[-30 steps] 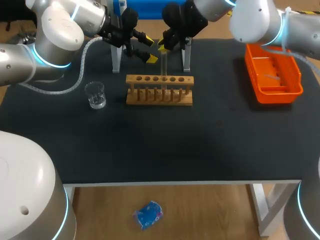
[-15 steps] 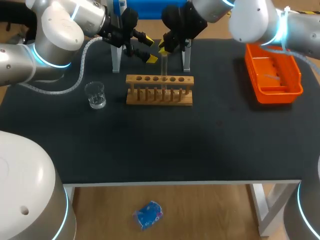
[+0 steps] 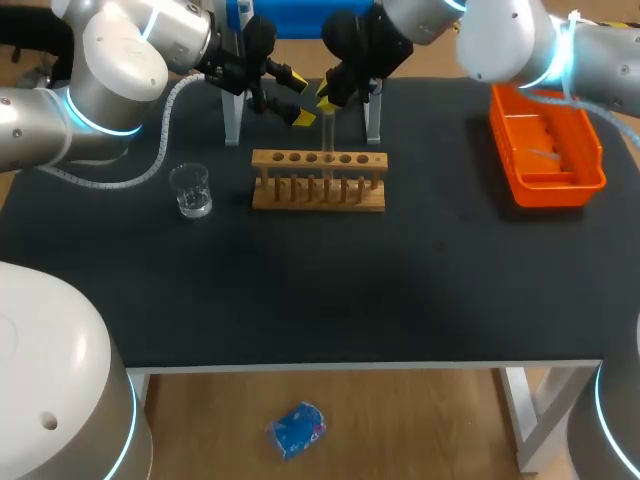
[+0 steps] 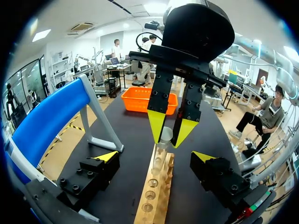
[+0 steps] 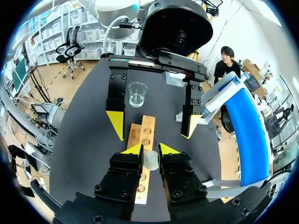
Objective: Invert the test tube, pick up the pipette, mount the tip to pipette, aspirate from beaker and dispense into the tube, eject the tip, return the pipette, and cap with the stopper.
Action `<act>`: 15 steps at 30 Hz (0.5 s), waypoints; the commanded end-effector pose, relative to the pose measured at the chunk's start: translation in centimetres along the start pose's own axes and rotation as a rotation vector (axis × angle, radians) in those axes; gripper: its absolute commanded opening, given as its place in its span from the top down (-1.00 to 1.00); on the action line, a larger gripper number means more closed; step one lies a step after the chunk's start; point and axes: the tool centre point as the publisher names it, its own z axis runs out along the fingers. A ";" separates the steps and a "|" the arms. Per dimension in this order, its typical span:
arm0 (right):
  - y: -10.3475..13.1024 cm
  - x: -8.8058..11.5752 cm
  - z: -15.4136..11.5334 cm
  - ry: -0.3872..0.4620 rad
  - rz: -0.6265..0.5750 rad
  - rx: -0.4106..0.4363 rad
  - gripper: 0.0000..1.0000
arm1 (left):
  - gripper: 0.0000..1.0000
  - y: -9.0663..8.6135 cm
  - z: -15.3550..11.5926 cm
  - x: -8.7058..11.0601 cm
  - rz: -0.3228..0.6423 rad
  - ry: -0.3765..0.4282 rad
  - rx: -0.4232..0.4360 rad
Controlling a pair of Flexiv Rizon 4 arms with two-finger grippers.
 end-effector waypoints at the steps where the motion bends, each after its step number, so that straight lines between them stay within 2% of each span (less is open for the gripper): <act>1: -1.0 0.1 1.4 0.010 0.005 0.002 1.00 | -1.00 -0.1 -0.1 -0.1 -0.001 0.005 -0.005; 11: -1.1 0.0 1.2 0.012 0.011 -0.003 1.00 | -1.00 -0.1 -0.1 -0.1 -0.001 0.005 -0.005; 13: -1.0 0.0 1.0 0.012 0.010 -0.008 0.05 | -1.00 -0.1 -0.1 -0.1 -0.001 0.005 -0.005; 14: -0.9 0.0 0.8 0.011 0.009 -0.019 -1.00 | -1.00 -0.1 -0.1 -0.1 -0.001 0.005 -0.005; 15: -0.8 0.0 0.6 0.010 0.007 -0.023 -1.00 | -1.00 -0.1 -0.1 -0.1 -0.001 0.005 -0.005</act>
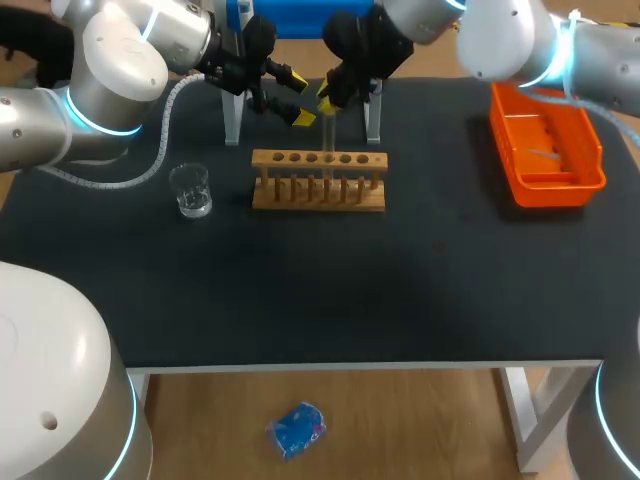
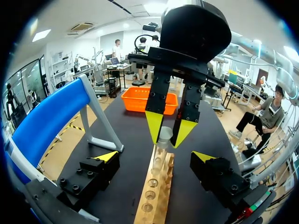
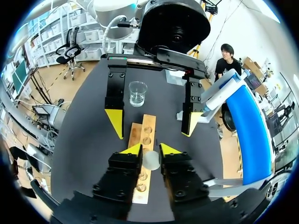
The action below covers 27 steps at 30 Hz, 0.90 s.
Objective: Invert the test tube, pick up the pipette, mount the tip to pipette, aspirate from beaker and dispense into the tube, eject the tip, return the pipette, and cap with the stopper.
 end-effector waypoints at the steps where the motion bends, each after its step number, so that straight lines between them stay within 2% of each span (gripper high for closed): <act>1: -0.4 0.1 0.4 -0.001 -0.008 -0.025 -1.00 | -1.00 -0.1 -0.1 -0.1 -0.001 0.005 -0.005; 8: -0.1 0.4 -0.5 -0.016 -0.010 -0.060 -1.00 | -1.00 -0.1 -0.1 -0.1 -0.001 0.005 -0.005; 20: 1.6 0.7 -3.1 -0.054 -0.017 -0.308 -1.00 | -1.00 -0.1 -0.1 -0.1 -0.001 0.005 -0.005; 21: 1.6 0.7 -3.2 -0.055 -0.011 -0.337 -0.18 | -1.00 -0.1 -0.1 -0.1 -0.001 0.005 -0.005; 22: 1.6 0.8 -3.3 -0.055 -0.011 -0.351 0.26 | -1.00 -0.1 -0.1 -0.1 -0.001 0.005 -0.005; 23: 1.6 0.8 -3.3 -0.056 -0.003 -0.381 0.87 | -1.00 -0.1 -0.1 -0.1 -0.001 0.005 -0.005; 24: 1.6 0.8 -3.3 -0.056 -0.001 -0.410 1.00 | -1.00 -0.1 -0.1 -0.1 -0.001 0.005 -0.005; 27: 1.7 0.8 -3.4 -0.048 -0.009 -0.489 1.00 | -1.00 -0.1 -0.1 -0.1 -0.001 0.005 -0.005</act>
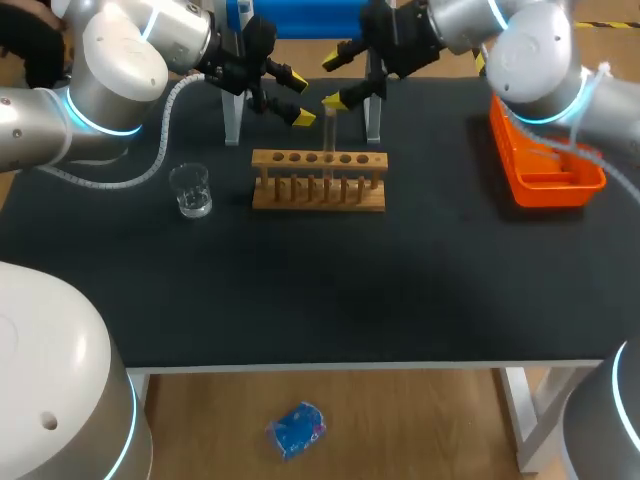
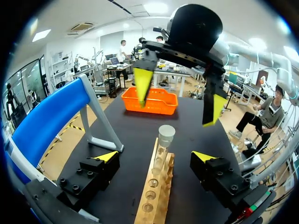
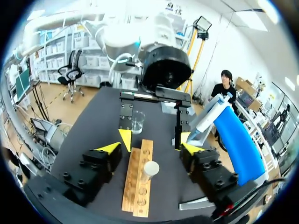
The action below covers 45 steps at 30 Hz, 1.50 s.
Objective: Invert the test tube, pick up the pipette, mount the tip to pipette, aspirate from beaker and dispense into the tube, eject the tip, return the pipette, and cap with the stopper.
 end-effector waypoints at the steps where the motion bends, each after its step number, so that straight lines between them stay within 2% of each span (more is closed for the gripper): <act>1: -0.5 0.4 -0.1 0.002 -0.011 -0.191 1.00 | -1.00 -0.1 -0.1 -0.1 -0.001 0.005 -0.005; 7: -0.1 0.0 -0.6 -0.002 -0.016 -0.304 1.00 | -1.00 -0.1 -0.1 -0.1 -0.001 0.005 -0.005; 9: 0.1 -0.1 -0.8 0.004 -0.015 -0.382 1.00 | -1.00 -0.1 -0.1 -0.1 -0.001 0.005 -0.005; 11: 0.5 -0.3 -0.9 0.015 -0.019 -0.422 1.00 | -1.00 -0.1 -0.1 -0.1 -0.001 0.005 -0.005; 12: 0.7 -0.3 -1.0 0.010 -0.032 -0.403 1.00 | -1.00 -0.1 -0.1 -0.1 -0.001 0.005 -0.005; 23: 0.7 -0.3 -1.0 0.010 -0.032 -0.403 1.00 | -1.00 -0.1 -0.1 -0.1 -0.001 0.005 -0.005; 26: 0.5 -0.2 -0.7 0.057 0.015 -0.473 1.00 | -1.00 -0.1 -0.1 -0.1 -0.001 0.005 -0.005; 30: 0.4 -0.2 -0.4 0.107 0.056 -0.525 1.00 | -1.00 -0.1 -0.1 -0.1 -0.001 0.005 -0.005; 45: 0.2 -0.8 0.7 0.177 0.131 -0.562 1.00 | -1.00 -0.1 -0.1 -0.1 -0.001 0.005 -0.005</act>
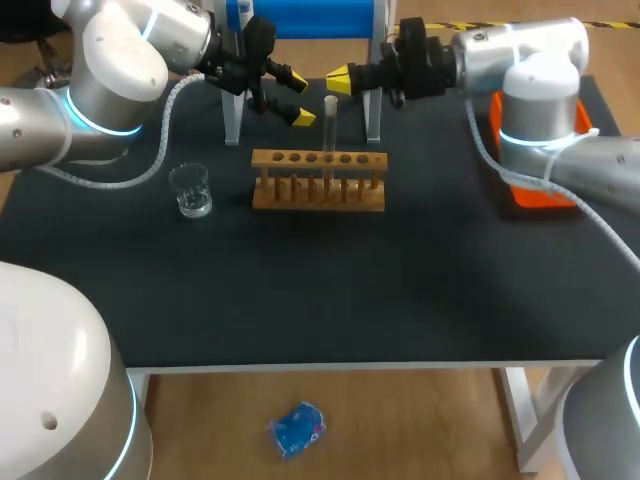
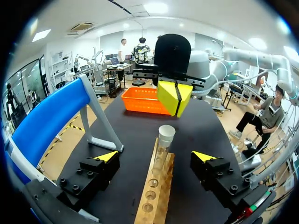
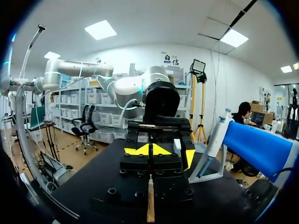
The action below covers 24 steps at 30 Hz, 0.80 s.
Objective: Invert the test tube, pick up the pipette, mount the tip to pipette, aspirate from beaker and dispense into the tube, eject the tip, return the pipette, and cap with the stopper.
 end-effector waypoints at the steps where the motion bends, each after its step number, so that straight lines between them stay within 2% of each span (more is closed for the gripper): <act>1: -0.7 -0.9 0.3 0.029 0.008 -0.005 1.00 | -1.00 -0.1 -0.1 -0.1 -0.001 0.005 -0.005; 24: -2.5 -1.5 0.9 0.034 0.052 -0.033 1.00 | -1.00 -0.1 -0.1 -0.1 -0.001 0.005 -0.005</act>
